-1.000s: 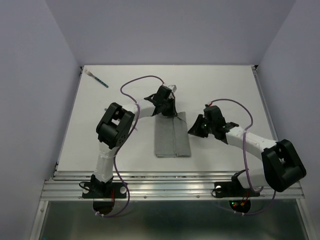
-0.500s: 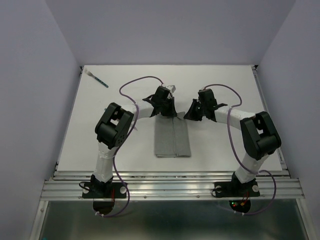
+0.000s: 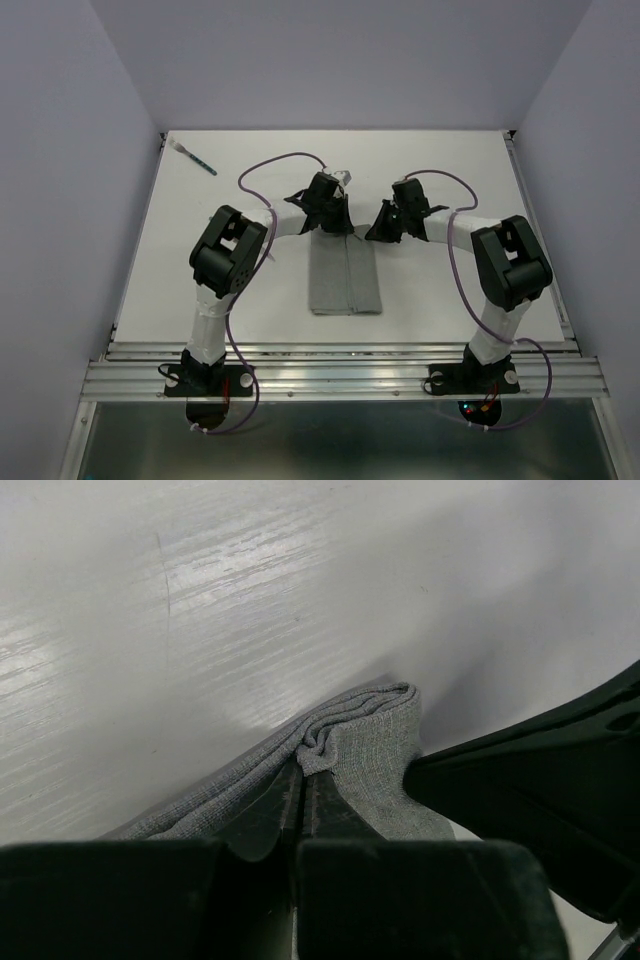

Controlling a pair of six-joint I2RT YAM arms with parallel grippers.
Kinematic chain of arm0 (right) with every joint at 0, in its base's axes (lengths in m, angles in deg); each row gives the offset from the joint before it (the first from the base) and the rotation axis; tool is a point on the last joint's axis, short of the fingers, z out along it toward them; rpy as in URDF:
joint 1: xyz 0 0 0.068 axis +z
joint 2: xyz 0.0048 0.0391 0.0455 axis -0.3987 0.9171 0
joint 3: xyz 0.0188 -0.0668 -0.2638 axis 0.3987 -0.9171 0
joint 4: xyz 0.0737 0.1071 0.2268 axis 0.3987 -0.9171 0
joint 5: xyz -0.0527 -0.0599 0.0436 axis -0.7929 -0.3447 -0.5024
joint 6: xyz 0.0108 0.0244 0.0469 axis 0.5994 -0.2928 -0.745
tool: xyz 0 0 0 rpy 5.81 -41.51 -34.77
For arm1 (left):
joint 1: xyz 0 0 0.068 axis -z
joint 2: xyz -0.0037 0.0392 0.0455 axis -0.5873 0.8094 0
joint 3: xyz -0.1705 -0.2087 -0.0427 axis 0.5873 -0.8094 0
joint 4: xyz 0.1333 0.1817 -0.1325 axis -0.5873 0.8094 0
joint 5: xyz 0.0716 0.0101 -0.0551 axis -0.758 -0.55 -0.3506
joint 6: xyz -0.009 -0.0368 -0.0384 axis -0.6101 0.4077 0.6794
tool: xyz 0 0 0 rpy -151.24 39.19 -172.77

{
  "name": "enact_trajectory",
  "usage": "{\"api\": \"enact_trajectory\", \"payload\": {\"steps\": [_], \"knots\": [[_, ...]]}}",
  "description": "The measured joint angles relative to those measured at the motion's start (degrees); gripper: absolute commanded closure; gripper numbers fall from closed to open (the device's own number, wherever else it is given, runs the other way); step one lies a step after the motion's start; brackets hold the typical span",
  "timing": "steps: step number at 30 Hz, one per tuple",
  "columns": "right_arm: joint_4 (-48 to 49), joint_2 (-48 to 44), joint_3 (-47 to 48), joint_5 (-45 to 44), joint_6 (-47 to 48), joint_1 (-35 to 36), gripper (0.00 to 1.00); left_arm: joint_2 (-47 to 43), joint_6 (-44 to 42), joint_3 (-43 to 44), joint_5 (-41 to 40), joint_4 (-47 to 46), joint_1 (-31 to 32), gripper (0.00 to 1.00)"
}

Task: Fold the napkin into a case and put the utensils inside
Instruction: Smooth out the 2/3-rectangle-folded napkin at the center of the board.

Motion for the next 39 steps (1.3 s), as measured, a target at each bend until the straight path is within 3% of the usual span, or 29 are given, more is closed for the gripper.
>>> {"api": "enact_trajectory", "payload": {"steps": [4, 6, 7, 10, 16, 20, 30, 39], "knots": [[0.22, 2.21, 0.2, -0.61, -0.26, 0.0, 0.91, -0.04, 0.0, -0.13, -0.02, -0.17, 0.0, 0.97], [-0.07, 2.4, 0.66, -1.49, -0.28, -0.11, 0.91, -0.31, 0.0, -0.42, -0.04, -0.17, -0.02, 0.86], [-0.33, 2.47, 0.87, -2.1, -0.26, -0.07, 0.91, -0.5, -0.02, -0.57, -0.11, -0.13, -0.04, 0.75], [-0.63, 2.64, 1.27, -2.97, -0.24, 0.04, 0.91, -1.36, -0.26, -1.38, -0.76, 0.35, -0.04, 0.59], [-0.66, 2.64, 1.27, -3.52, -0.24, 0.24, 0.92, -5.07, -0.17, -3.5, -3.26, 3.43, -0.07, 0.54], [-0.74, 2.64, 1.31, -3.54, -0.24, 0.24, 0.91, -8.48, 0.72, -4.17, -4.72, 4.37, -0.07, 0.61], [-0.98, 2.64, 1.38, -3.54, -0.22, 0.24, 0.92, -11.78, 4.7, -5.44, -1.88, 0.2, -0.09, 0.97], [-1.01, 2.62, 1.4, -3.54, -0.24, 0.24, 0.92, -5.57, 5.44, -3.37, 1.18, -1.4, -0.09, 1.0]]}}
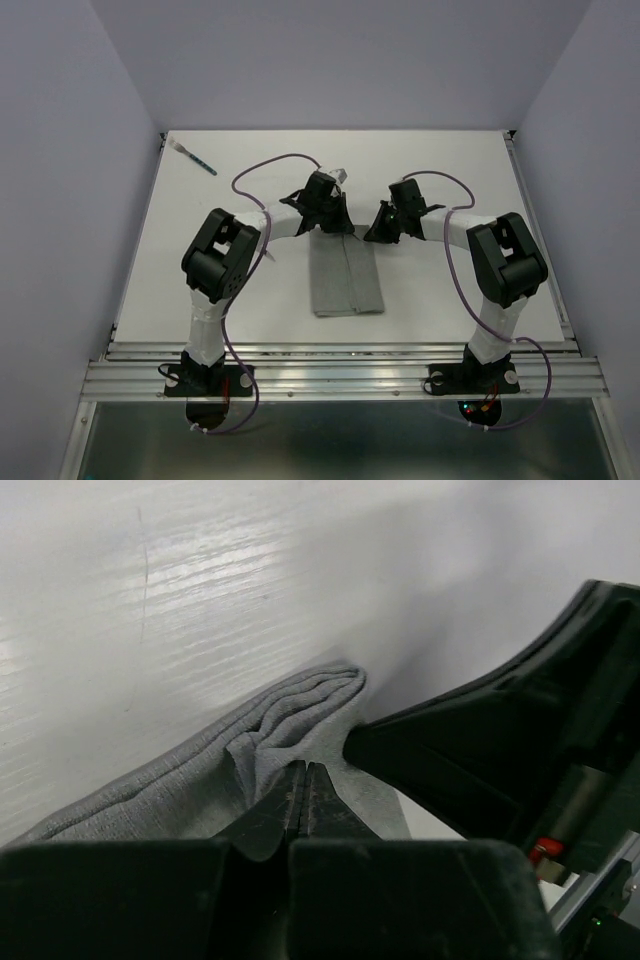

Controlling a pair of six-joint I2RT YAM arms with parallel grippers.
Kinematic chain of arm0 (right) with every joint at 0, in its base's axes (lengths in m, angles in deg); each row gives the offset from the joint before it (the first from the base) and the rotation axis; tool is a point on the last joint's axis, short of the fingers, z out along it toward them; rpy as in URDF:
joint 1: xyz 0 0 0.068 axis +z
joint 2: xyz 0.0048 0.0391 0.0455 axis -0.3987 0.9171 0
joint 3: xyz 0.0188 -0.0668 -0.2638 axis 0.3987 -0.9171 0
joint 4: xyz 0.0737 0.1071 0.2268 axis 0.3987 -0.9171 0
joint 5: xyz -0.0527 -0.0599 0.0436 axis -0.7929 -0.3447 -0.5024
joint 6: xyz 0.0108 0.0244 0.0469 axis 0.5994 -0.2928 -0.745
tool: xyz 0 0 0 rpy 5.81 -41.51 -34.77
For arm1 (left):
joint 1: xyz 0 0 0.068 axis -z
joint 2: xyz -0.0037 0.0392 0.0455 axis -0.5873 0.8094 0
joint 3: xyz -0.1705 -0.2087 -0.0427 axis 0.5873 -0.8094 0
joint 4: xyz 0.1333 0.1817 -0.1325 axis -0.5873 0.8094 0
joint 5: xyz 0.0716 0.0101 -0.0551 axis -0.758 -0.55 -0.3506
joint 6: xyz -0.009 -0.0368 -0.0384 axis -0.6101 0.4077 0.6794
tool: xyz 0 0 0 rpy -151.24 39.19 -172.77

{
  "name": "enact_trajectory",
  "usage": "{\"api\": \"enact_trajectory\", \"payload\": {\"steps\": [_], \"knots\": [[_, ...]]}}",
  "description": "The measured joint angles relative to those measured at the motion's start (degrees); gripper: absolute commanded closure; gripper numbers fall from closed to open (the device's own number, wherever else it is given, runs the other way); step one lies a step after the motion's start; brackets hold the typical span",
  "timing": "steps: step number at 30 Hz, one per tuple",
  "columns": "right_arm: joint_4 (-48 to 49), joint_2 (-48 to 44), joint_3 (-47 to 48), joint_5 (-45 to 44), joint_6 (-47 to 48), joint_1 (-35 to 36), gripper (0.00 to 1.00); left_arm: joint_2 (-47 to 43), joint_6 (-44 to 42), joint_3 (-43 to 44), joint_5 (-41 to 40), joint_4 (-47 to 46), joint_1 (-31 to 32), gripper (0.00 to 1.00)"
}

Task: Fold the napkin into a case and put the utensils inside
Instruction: Smooth out the 2/3-rectangle-folded napkin at the center of the board.

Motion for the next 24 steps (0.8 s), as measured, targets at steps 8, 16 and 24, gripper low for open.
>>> {"api": "enact_trajectory", "payload": {"steps": [8, 16, 24], "knots": [[-0.11, -0.13, 0.0, -0.02, 0.04, 0.0, 0.92, 5.18, -0.9, 2.43, 0.46, 2.16, -0.79, 1.0], [-2.21, -1.95, 0.74, -0.7, 0.72, 0.0, 0.91, 5.77, -1.73, 3.02, 1.66, 1.86, -1.11, 1.0], [-3.13, -1.95, 6.4, -1.09, 1.36, 0.0, 0.91, 5.92, -3.45, 3.02, 2.89, 1.51, -1.14, 1.0]]}}
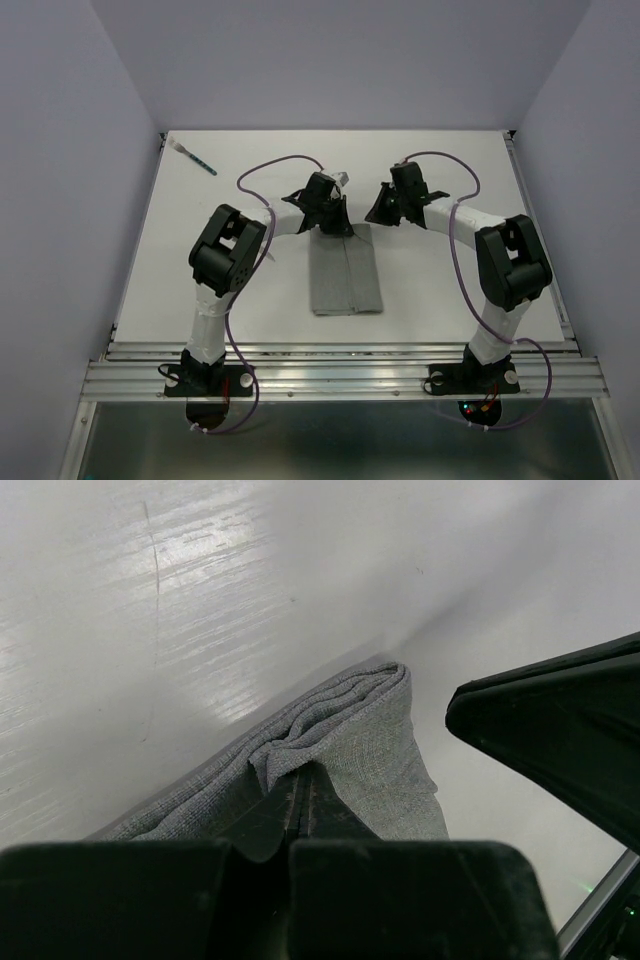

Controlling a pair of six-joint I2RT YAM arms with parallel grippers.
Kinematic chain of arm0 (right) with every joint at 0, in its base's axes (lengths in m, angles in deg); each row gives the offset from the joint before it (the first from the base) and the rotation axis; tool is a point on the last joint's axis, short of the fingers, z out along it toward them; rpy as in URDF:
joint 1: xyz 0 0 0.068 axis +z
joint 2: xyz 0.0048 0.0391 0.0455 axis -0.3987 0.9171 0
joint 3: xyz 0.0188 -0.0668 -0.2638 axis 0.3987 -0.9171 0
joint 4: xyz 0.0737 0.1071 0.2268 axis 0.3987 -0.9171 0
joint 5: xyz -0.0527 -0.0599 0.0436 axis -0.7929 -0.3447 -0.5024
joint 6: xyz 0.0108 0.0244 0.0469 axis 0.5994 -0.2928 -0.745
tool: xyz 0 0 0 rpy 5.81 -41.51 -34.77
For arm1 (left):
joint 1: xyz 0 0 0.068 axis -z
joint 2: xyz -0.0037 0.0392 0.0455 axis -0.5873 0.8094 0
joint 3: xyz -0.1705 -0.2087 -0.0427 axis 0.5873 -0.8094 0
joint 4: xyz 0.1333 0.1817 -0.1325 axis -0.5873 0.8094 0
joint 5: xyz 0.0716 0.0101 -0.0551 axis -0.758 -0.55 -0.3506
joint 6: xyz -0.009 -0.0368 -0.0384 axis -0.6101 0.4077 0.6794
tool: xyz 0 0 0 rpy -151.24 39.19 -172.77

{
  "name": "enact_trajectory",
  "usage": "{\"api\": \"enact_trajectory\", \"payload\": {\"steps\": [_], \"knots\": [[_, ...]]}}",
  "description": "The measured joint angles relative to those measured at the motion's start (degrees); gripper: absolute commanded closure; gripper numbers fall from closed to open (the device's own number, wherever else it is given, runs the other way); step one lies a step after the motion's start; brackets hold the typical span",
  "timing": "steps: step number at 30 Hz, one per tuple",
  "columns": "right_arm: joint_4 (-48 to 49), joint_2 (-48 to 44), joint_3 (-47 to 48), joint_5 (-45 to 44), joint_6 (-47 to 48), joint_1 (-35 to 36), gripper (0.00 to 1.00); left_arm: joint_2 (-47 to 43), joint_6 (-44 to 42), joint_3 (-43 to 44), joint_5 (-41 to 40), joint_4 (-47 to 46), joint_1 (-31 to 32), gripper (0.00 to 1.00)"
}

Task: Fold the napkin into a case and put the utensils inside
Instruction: Smooth out the 2/3-rectangle-folded napkin at the center of the board.

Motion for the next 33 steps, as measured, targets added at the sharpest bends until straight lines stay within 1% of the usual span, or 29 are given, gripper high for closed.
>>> {"api": "enact_trajectory", "payload": {"steps": [4, 11, 19, 23, 26, 33], "knots": [[-0.04, 0.68, 1.14, 0.0, 0.37, 0.0, 0.91, 0.07, -0.7, 0.04, 0.35, -0.09, 0.0, 1.0], [-0.02, 5.53, 0.5, -0.2, 0.11, 0.0, 0.91, 0.81, -1.44, 1.29, 0.98, 0.28, 0.0, 1.0], [1.11, 5.6, -0.48, -1.62, -1.14, -0.02, 0.91, 1.7, -3.13, 3.5, 0.98, 2.56, 0.0, 1.0], [2.32, 4.37, -1.99, -2.16, -1.18, -0.02, 0.91, 1.7, -3.93, 3.52, 1.29, 2.64, 0.0, 1.0], [2.38, 1.03, -4.59, -2.54, -1.14, 0.0, 0.9, 1.77, -4.31, 3.52, 1.55, 2.64, 0.0, 1.0], [3.19, -2.86, -4.81, -2.56, -1.01, 0.09, 0.9, 2.05, -4.33, 3.76, 2.34, 2.69, -0.02, 1.0]]}}
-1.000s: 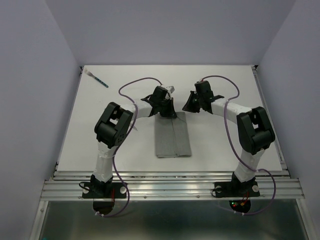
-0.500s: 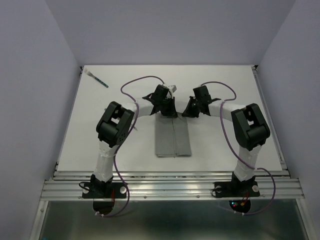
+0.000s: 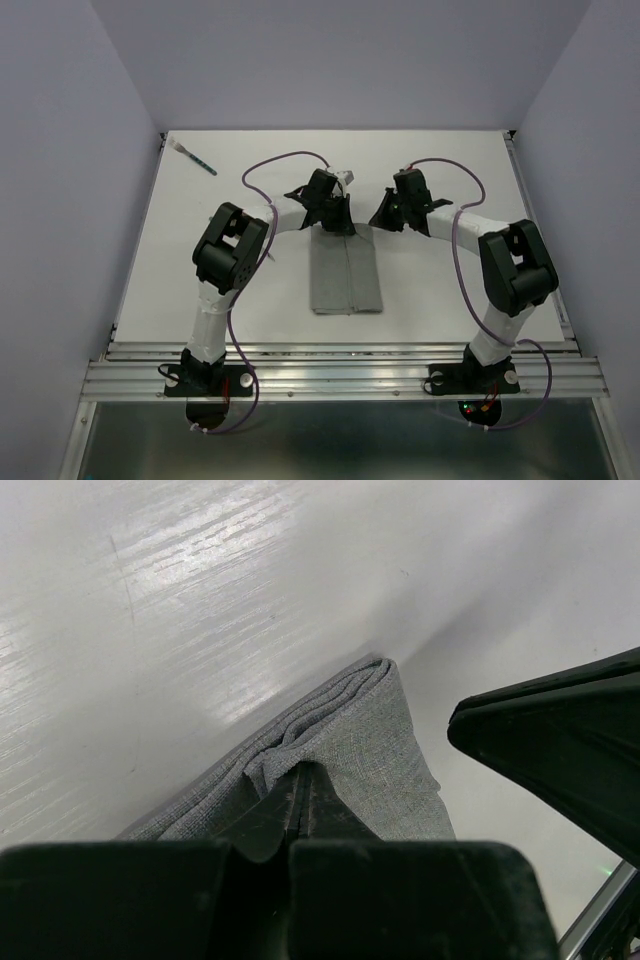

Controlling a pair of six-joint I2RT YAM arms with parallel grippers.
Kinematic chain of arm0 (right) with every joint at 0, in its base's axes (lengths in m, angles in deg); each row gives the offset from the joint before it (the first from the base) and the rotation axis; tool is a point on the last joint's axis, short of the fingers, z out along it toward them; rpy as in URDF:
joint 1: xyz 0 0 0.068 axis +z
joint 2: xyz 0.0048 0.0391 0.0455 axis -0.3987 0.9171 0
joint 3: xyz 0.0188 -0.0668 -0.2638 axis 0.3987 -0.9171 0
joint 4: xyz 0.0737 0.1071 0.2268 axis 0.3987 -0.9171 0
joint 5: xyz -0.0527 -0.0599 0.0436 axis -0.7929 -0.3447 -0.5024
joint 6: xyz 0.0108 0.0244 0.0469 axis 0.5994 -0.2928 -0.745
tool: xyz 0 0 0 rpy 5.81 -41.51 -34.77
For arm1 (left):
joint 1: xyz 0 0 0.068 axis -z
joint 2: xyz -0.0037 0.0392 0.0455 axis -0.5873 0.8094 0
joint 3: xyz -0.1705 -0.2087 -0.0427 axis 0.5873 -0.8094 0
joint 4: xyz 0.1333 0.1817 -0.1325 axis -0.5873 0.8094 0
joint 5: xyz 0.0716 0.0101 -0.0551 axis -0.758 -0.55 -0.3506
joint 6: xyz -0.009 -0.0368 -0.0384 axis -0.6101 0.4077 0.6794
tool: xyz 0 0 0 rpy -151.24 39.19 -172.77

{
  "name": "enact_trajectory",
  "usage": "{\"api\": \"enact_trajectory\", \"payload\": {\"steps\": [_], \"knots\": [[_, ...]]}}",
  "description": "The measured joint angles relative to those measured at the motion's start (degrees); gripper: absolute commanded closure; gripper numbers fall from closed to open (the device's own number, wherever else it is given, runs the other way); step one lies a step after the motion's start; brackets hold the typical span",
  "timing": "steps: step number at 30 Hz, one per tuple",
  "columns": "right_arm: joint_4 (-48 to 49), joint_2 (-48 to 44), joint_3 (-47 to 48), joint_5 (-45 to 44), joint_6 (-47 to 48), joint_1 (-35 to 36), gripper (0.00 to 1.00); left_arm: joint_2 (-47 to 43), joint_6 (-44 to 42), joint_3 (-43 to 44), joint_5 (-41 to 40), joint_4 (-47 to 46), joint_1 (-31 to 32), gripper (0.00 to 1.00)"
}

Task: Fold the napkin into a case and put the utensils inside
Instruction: Smooth out the 2/3-rectangle-folded napkin at the center of the board.

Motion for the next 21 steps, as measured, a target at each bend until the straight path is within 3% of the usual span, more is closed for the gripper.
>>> {"api": "enact_trajectory", "payload": {"steps": [9, 13, 16, 21], "knots": [[0.39, 5.31, 0.17, 1.62, -0.2, 0.59, 0.9, 0.02, -0.09, 0.09, 0.17, 0.09, -0.07, 1.0], [1.07, 6.71, 0.5, 0.96, -1.86, 0.52, 0.9, -0.04, -0.39, 0.37, -0.2, 1.03, -0.04, 0.81], [1.09, 6.73, 0.48, 0.13, -3.19, 0.66, 0.91, -1.18, -1.18, 0.37, -1.46, 3.04, 0.11, 0.53], [2.58, 6.21, -0.9, -1.03, -4.79, 0.74, 0.91, -7.39, -1.73, -0.74, -5.55, 7.56, 0.57, 0.45]]}}
